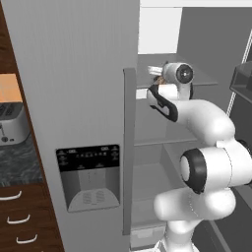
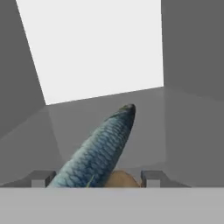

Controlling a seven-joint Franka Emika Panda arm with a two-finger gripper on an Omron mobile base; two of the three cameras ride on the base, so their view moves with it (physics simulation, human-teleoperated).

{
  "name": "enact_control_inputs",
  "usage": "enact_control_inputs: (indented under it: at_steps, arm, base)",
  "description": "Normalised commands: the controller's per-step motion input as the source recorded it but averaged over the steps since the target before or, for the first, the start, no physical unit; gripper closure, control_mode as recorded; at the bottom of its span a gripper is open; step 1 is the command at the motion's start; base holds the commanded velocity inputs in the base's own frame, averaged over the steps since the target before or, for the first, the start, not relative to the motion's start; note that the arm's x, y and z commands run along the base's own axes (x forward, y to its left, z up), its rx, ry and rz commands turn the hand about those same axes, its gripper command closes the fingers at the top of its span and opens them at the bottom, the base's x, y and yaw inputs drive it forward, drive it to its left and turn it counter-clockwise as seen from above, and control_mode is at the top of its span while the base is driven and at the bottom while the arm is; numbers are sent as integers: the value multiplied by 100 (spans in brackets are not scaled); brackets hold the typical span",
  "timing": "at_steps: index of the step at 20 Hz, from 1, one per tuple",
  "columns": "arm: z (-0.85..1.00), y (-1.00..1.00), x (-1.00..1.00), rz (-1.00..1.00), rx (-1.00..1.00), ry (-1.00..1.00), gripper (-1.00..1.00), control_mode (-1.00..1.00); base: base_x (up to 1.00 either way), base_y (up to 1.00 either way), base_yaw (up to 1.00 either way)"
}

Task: Place one sweet potato and one fish in each tupperware on the nearby counter, to pack two identical lunches.

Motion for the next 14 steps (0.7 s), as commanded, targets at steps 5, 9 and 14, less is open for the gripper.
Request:
enact_control_inputs:
  at_steps: [5, 9, 14]
  arm:
    - [34, 42, -96, -1, -8, 96, 100, -100]
    - [62, 64, -88, 0, -1, 92, 100, -100]
    - [48, 64, -96, 0, -1, 96, 100, -100]
  base:
    - [0, 0, 0]
    - [0, 0, 0]
    - [0, 0, 0]
